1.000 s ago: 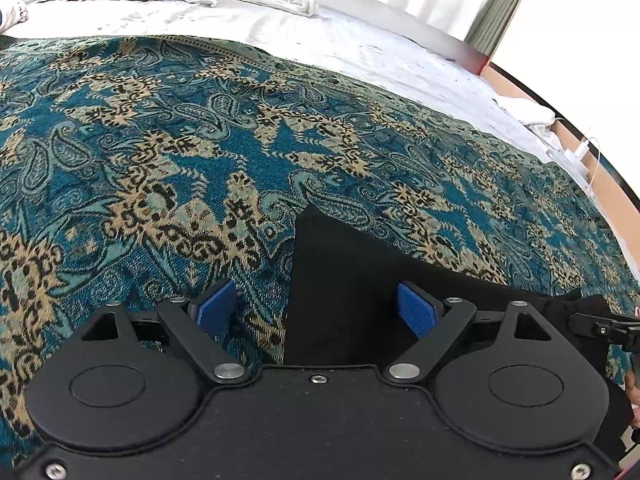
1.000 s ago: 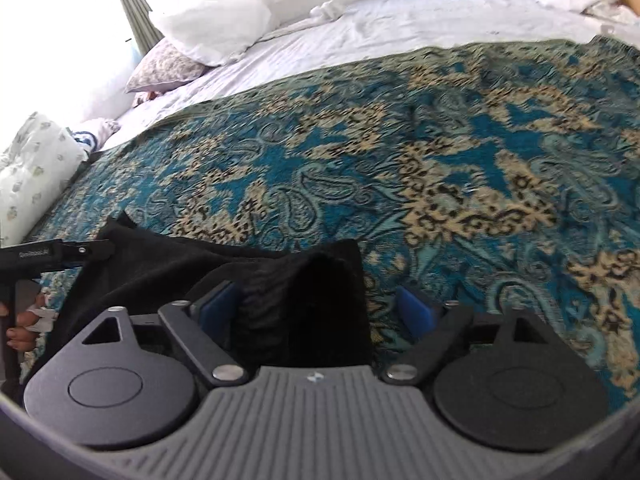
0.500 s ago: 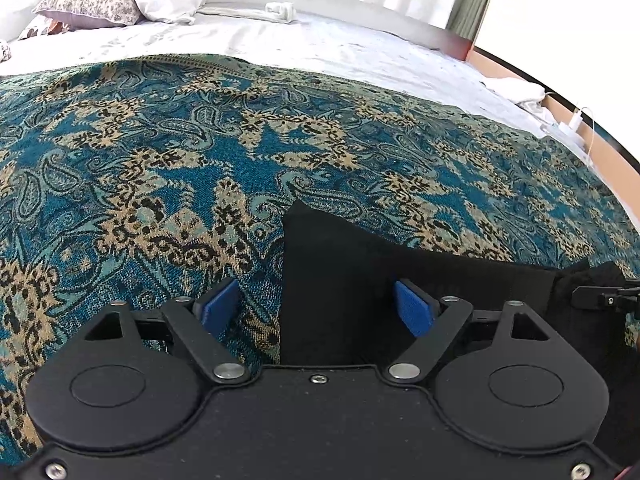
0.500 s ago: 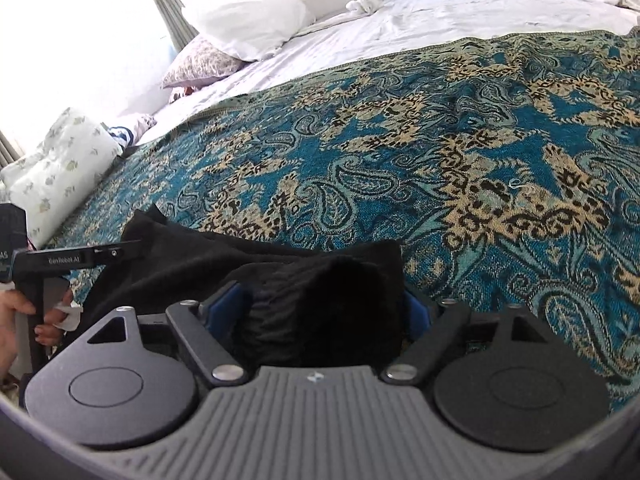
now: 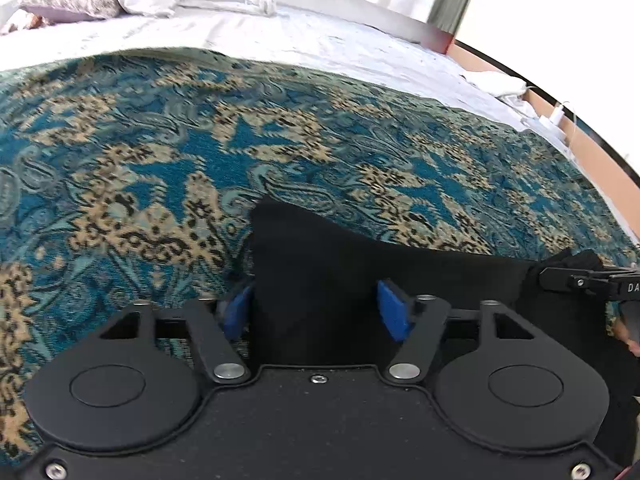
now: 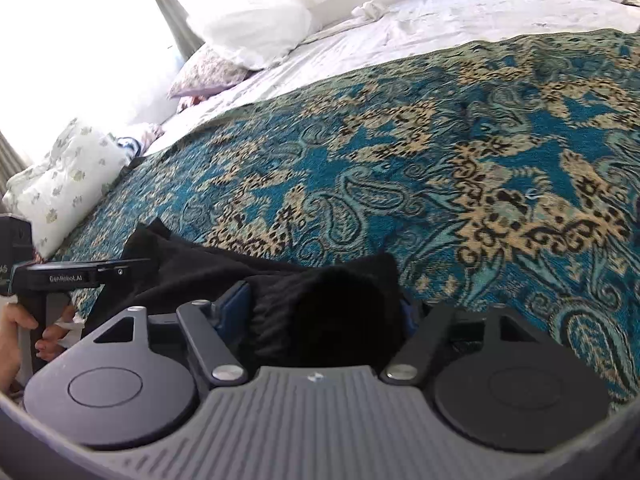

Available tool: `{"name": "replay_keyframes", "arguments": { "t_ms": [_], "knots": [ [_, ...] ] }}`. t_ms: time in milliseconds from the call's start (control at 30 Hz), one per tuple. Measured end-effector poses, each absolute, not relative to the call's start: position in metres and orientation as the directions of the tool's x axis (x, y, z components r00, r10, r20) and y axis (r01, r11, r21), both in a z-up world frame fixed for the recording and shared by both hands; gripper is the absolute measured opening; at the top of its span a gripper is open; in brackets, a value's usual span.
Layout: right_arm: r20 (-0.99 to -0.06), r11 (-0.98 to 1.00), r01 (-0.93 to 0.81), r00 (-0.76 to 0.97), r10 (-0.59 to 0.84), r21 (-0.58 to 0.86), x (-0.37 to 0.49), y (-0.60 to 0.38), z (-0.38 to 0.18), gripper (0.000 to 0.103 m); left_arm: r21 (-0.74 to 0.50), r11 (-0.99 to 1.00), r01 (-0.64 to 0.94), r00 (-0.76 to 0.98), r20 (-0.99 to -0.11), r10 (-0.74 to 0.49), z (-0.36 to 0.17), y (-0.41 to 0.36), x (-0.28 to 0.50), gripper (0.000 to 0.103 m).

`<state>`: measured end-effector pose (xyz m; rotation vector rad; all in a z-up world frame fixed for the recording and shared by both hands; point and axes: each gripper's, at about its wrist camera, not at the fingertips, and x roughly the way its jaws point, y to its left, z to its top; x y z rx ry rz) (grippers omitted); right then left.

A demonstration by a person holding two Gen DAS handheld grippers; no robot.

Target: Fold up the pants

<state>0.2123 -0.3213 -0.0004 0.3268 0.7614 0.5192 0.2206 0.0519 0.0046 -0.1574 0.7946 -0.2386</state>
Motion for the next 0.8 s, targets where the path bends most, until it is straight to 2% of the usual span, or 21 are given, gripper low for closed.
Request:
{"name": "replay_keyframes", "arguments": {
  "t_ms": [33, 133, 167, 200, 267, 333, 400, 467, 533, 733, 800],
  "knots": [
    [-0.564, 0.831, -0.311, 0.621, 0.545, 0.461, 0.21, -0.322, -0.001, 0.06, -0.227, 0.963, 0.148, 0.686, -0.678, -0.265, 0.005, 0.053, 0.219, 0.045],
    [-0.554, 0.839, -0.278, 0.648, 0.523, 0.467, 0.2, -0.321, -0.001, 0.049, -0.23, 0.962, 0.147, 0.699, -0.663, -0.266, 0.009, 0.055, 0.21, 0.031],
    [-0.555, 0.843, -0.276, 0.651, 0.518, 0.462, 0.197, -0.319, 0.0, 0.047, -0.23, 0.962, 0.149, 0.699, -0.664, -0.267, 0.01, 0.054, 0.208, 0.031],
    [-0.557, 0.845, -0.277, 0.651, 0.516, 0.458, 0.194, -0.317, 0.001, 0.045, -0.222, 0.963, 0.154, 0.695, -0.668, -0.266, 0.011, 0.053, 0.208, 0.032],
    [-0.566, 0.847, -0.285, 0.642, 0.517, 0.449, 0.191, -0.315, 0.004, 0.044, -0.21, 0.963, 0.171, 0.68, -0.681, -0.27, 0.008, 0.051, 0.21, 0.042],
    [-0.571, 0.839, -0.284, 0.628, 0.529, 0.465, 0.193, -0.319, 0.003, 0.044, -0.256, 0.953, 0.162, 0.666, -0.684, -0.297, 0.006, 0.055, 0.216, 0.049],
    [-0.565, 0.814, -0.257, 0.611, 0.555, 0.522, 0.199, -0.326, -0.002, 0.045, -0.3, 0.942, 0.151, 0.653, -0.685, -0.323, 0.003, 0.058, 0.221, 0.052],
    [-0.556, 0.796, -0.231, 0.607, 0.568, 0.56, 0.202, -0.329, -0.004, 0.045, -0.285, 0.948, 0.142, 0.661, -0.686, -0.305, 0.004, 0.055, 0.221, 0.045],
    [-0.565, 0.816, -0.229, 0.622, 0.542, 0.531, 0.199, -0.324, 0.0, 0.041, -0.233, 0.961, 0.148, 0.689, -0.673, -0.269, 0.009, 0.051, 0.214, 0.023],
    [-0.541, 0.879, -0.214, 0.718, 0.437, 0.426, 0.177, -0.299, 0.025, 0.027, -0.061, 0.987, 0.151, 0.797, -0.584, -0.158, 0.037, 0.03, 0.183, 0.018],
    [-0.51, 0.887, -0.213, 0.753, 0.416, 0.409, 0.174, -0.295, 0.038, 0.026, -0.036, 0.99, 0.138, 0.825, -0.549, -0.135, 0.048, 0.028, 0.178, 0.017]
  ]
}}
